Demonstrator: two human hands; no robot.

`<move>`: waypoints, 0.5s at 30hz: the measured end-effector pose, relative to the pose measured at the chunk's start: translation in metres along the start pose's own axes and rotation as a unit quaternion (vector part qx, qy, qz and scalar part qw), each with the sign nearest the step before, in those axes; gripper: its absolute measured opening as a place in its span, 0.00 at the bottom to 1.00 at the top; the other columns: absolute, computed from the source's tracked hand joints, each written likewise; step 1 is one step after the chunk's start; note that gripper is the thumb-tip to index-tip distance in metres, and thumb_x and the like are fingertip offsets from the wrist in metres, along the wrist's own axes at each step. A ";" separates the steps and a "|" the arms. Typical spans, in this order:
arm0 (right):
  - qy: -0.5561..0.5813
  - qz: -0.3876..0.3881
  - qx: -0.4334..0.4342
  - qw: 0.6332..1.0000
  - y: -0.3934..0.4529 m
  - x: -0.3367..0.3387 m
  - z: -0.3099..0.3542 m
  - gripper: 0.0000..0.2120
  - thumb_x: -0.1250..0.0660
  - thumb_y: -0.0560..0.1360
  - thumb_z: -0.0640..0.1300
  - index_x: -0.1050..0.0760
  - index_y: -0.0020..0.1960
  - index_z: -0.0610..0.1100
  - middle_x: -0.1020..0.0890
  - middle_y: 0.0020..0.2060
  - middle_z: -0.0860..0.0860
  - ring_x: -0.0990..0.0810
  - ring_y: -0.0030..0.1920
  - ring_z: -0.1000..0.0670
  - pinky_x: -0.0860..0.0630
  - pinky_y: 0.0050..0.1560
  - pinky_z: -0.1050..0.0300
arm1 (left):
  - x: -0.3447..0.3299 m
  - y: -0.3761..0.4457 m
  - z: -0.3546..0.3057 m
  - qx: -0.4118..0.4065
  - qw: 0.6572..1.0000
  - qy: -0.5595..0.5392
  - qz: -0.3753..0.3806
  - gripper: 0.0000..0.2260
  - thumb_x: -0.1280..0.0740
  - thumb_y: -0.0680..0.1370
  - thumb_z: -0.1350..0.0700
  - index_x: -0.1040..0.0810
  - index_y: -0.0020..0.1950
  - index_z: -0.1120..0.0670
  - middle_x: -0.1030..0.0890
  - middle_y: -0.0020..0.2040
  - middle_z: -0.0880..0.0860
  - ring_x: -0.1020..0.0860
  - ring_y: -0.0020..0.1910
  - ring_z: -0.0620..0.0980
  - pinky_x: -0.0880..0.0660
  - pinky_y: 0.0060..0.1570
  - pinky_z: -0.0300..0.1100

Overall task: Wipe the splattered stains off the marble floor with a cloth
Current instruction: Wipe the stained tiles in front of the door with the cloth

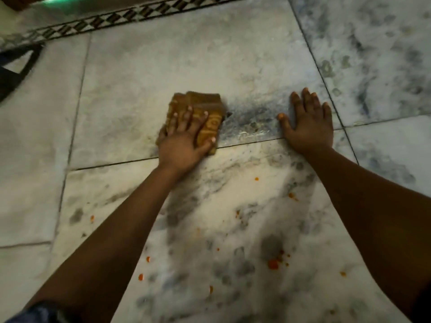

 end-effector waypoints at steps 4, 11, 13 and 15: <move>0.008 0.089 -0.013 0.996 0.008 -0.004 -0.002 0.32 0.52 0.79 0.62 0.55 0.78 0.47 0.56 0.77 0.46 0.57 0.76 0.47 0.60 0.74 0.48 | 0.030 -0.032 0.044 0.014 0.999 0.033 -0.001 0.23 0.42 0.77 0.41 0.35 0.72 0.42 0.29 0.70 0.54 0.27 0.61 0.60 0.28 0.51 0.49; 0.022 0.088 0.029 0.995 -0.068 0.010 0.050 0.35 0.58 0.76 0.61 0.47 0.76 0.42 0.49 0.77 0.44 0.51 0.76 0.46 0.56 0.73 0.49 | 0.085 -0.097 0.107 0.094 0.978 -0.186 0.027 0.25 0.42 0.70 0.43 0.24 0.64 0.48 0.17 0.51 0.56 0.20 0.47 0.56 0.23 0.49 0.49; 0.044 0.089 0.070 0.993 -0.107 0.004 0.077 0.38 0.61 0.71 0.61 0.47 0.76 0.44 0.48 0.77 0.46 0.51 0.76 0.48 0.57 0.73 0.51 | 0.094 -0.122 0.115 0.102 0.970 -0.222 0.015 0.20 0.39 0.72 0.45 0.23 0.62 0.48 0.18 0.47 0.52 0.21 0.45 0.53 0.23 0.49 0.49; 0.053 0.097 0.105 0.988 -0.141 -0.003 0.101 0.40 0.64 0.70 0.63 0.48 0.77 0.44 0.49 0.77 0.47 0.52 0.76 0.49 0.58 0.73 0.52 | 0.103 -0.150 0.129 0.112 0.970 -0.215 0.005 0.20 0.39 0.73 0.44 0.23 0.62 0.48 0.18 0.46 0.51 0.21 0.44 0.51 0.23 0.49 0.50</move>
Point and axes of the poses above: each hand's wrist, its own y-axis towards the middle knuckle, its own x-axis out of the back of the hand, z = x × y, the point moved 10 cm from there along y, towards the middle knuckle
